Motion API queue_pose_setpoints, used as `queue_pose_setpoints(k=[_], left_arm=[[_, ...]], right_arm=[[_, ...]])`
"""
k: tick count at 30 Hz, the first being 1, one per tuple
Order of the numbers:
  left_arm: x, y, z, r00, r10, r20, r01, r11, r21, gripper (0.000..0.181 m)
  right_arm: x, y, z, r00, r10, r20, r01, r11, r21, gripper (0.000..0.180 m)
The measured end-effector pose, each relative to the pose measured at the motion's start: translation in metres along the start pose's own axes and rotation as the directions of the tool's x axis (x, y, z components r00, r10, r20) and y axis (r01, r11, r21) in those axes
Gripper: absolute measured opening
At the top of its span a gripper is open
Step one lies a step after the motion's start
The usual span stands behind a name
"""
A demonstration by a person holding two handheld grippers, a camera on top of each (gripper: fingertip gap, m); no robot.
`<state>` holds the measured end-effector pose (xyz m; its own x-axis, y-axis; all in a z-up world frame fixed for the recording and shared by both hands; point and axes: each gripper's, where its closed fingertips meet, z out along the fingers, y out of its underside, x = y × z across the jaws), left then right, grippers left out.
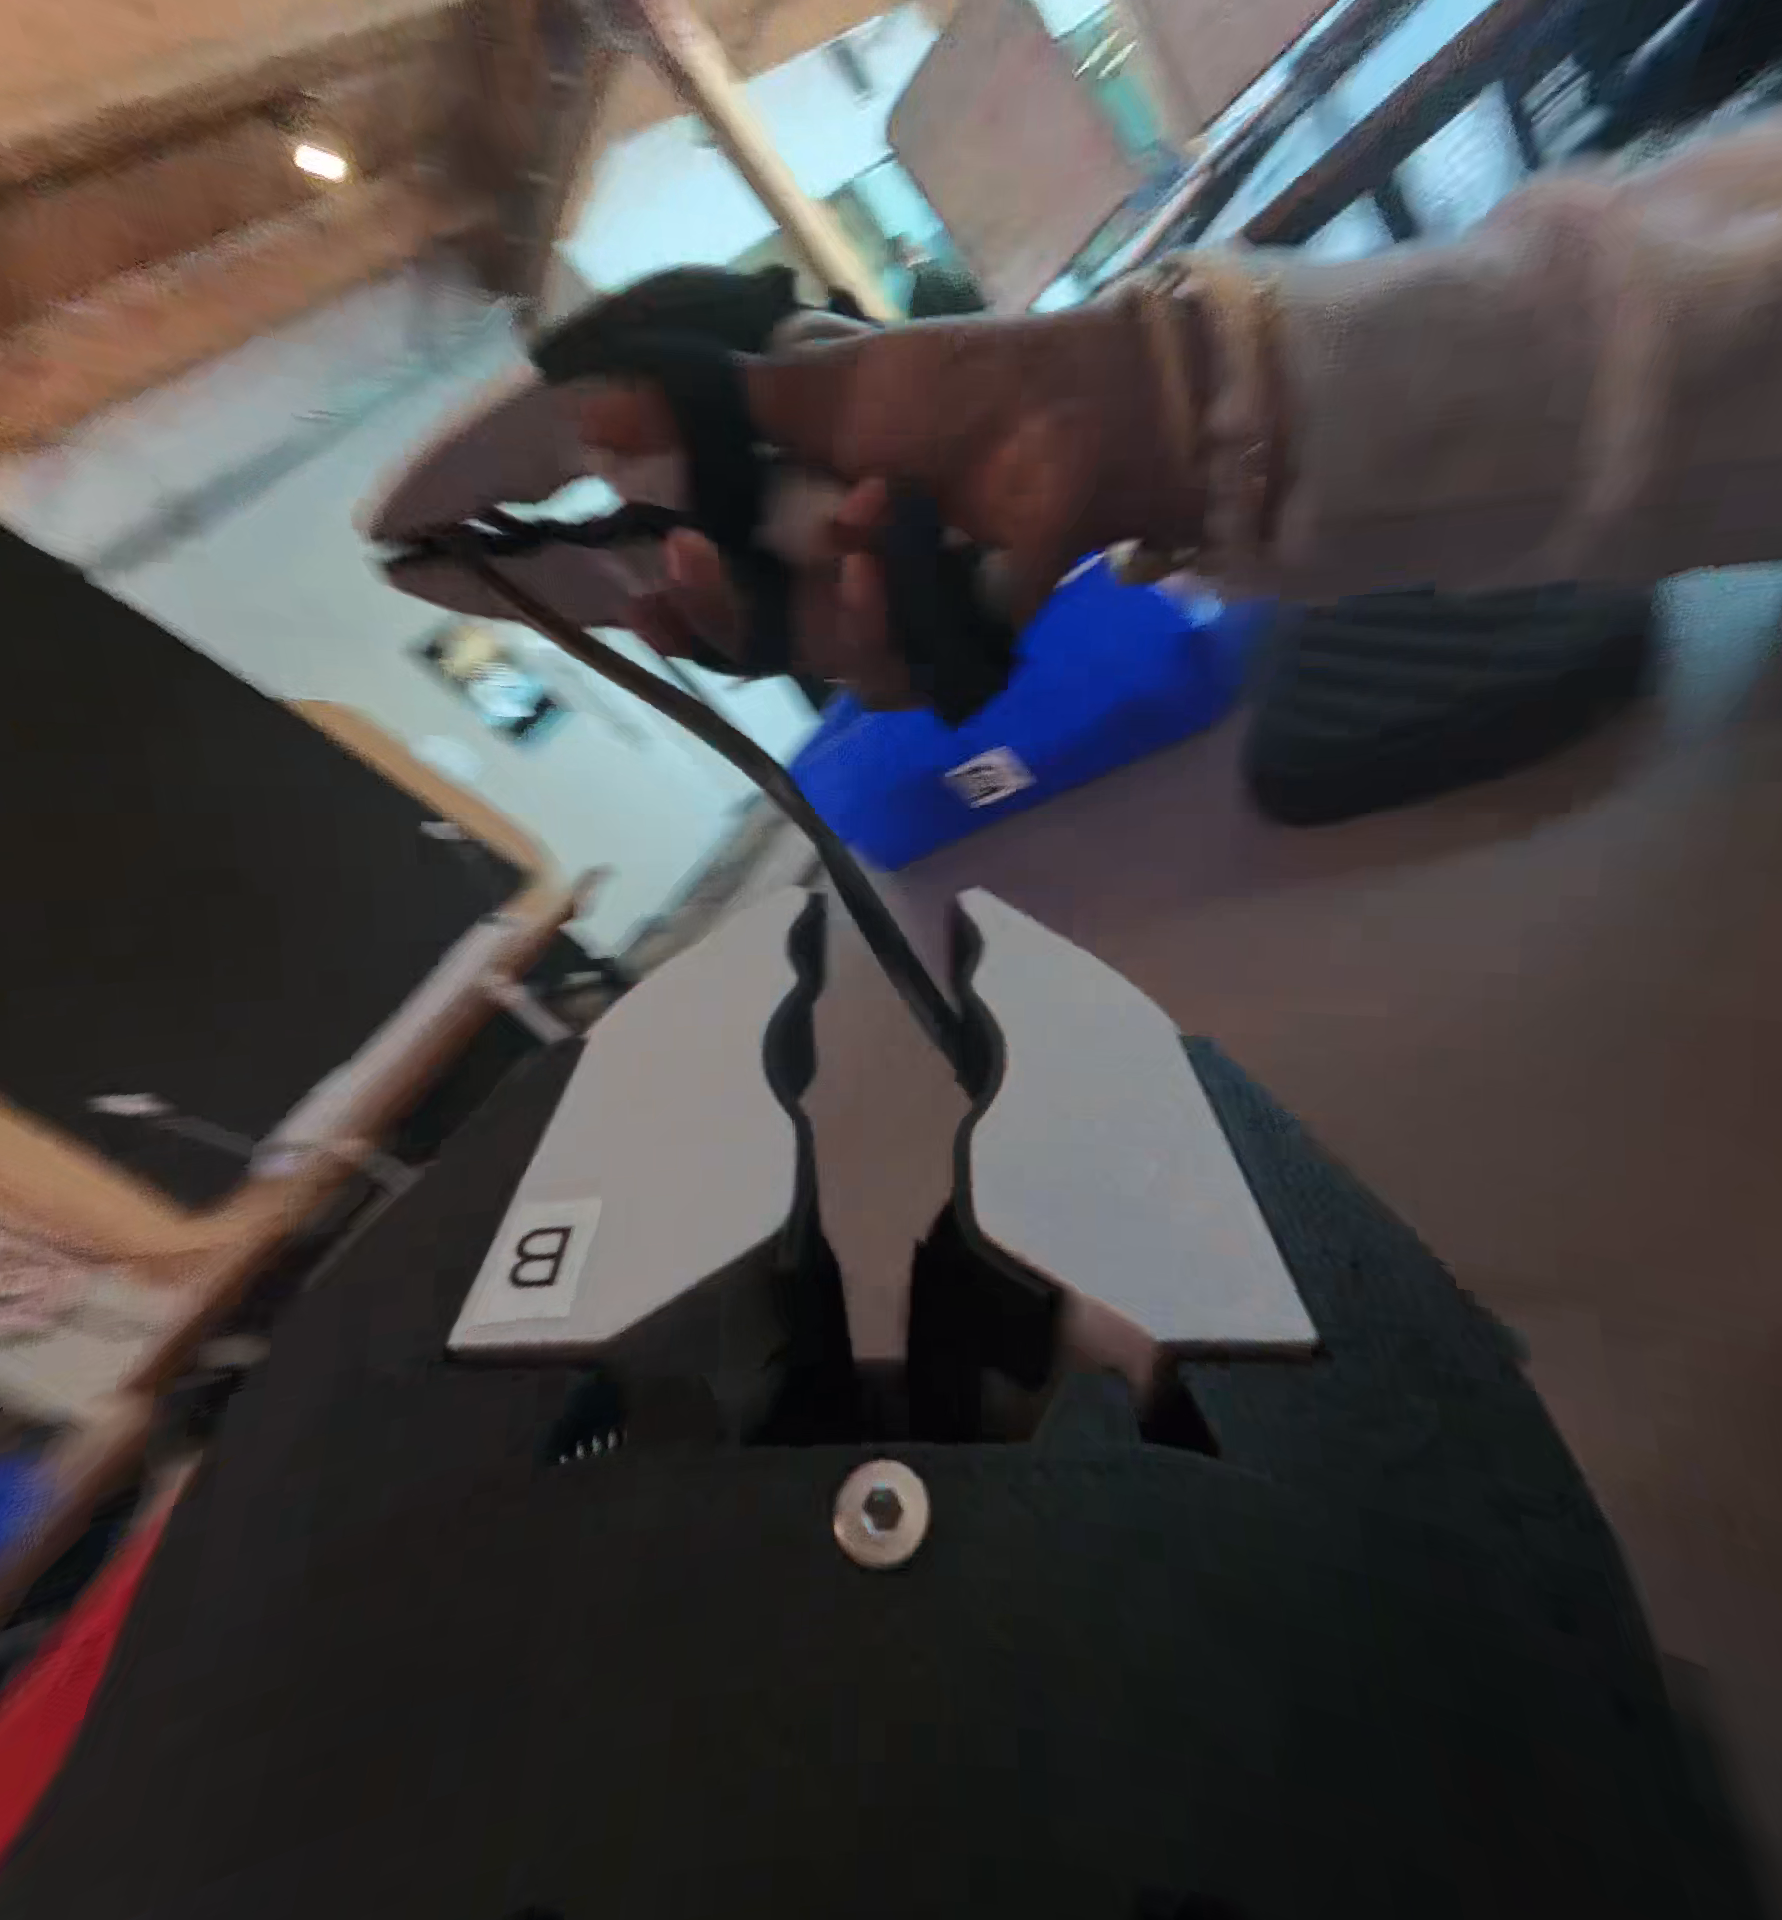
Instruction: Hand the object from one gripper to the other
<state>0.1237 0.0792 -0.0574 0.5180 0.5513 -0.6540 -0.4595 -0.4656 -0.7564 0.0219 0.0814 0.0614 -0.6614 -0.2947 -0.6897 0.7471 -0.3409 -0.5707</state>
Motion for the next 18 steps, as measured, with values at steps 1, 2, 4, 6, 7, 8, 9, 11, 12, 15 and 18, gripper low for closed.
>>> queue_pose_setpoints(k=[1,2,4,6,7,8,9,11,12,15,18], left_arm=[[0.003,-0.003,-0.002,0.991,-0.119,-0.068,0.122,0.992,0.039,0.03],[-0.002,-0.009,-0.005,0.958,-0.26,-0.122,0.272,0.958,0.092,0.04],[-0.019,-0.019,-0.015,0.797,-0.535,-0.28,0.587,0.795,0.151,0.054],[-0.042,-0.026,-0.022,0.57,-0.717,-0.401,0.813,0.562,0.151,0.061],[-0.051,-0.032,-0.025,0.472,-0.747,-0.469,0.876,0.46,0.148,0.064],[-0.06,-0.034,-0.024,0.379,-0.772,-0.51,0.921,0.367,0.129,0.063],[-0.065,-0.032,-0.019,0.304,-0.802,-0.514,0.949,0.304,0.088,0.063],[-0.053,-0.03,-0.006,0.232,-0.811,-0.537,0.954,0.298,-0.038,0.06],[-0.041,-0.031,-0.001,0.219,-0.803,-0.555,0.937,0.331,-0.11,0.06],[-0.023,-0.032,0.011,0.171,-0.81,-0.562,0.911,0.347,-0.224,0.044],[-0.027,-0.026,0.013,0.164,-0.823,-0.543,0.926,0.318,-0.203,0.017]], right_arm=[[-0.006,0.006,0.001,0.996,-0.09,0.018,0.091,0.994,-0.064,0.003],[-0.012,0.013,0.002,0.983,-0.177,0.052,0.183,0.974,-0.131,0.003],[-0.024,0.033,-0.001,0.937,-0.317,0.148,0.346,0.901,-0.261,0.003],[-0.026,0.059,-0.006,0.864,-0.446,0.233,0.503,0.772,-0.389,0.003],[-0.021,0.074,-0.01,0.826,-0.501,0.258,0.561,0.691,-0.455,0.003],[-0.016,0.089,-0.013,0.796,-0.535,0.283,0.596,0.613,-0.518,0.004],[-0.012,0.103,-0.017,0.783,-0.54,0.309,0.606,0.551,-0.573,0.003],[-0.008,0.131,-0.024,0.792,-0.503,0.346,0.585,0.466,-0.663,0.003],[-0.005,0.142,-0.027,0.797,-0.487,0.356,0.574,0.43,-0.697,0.003],[0.005,0.168,-0.035,0.812,-0.454,0.367,0.538,0.34,-0.771,0.003],[0.008,0.174,-0.036,0.812,-0.465,0.352,0.528,0.329,-0.783,0.003]])
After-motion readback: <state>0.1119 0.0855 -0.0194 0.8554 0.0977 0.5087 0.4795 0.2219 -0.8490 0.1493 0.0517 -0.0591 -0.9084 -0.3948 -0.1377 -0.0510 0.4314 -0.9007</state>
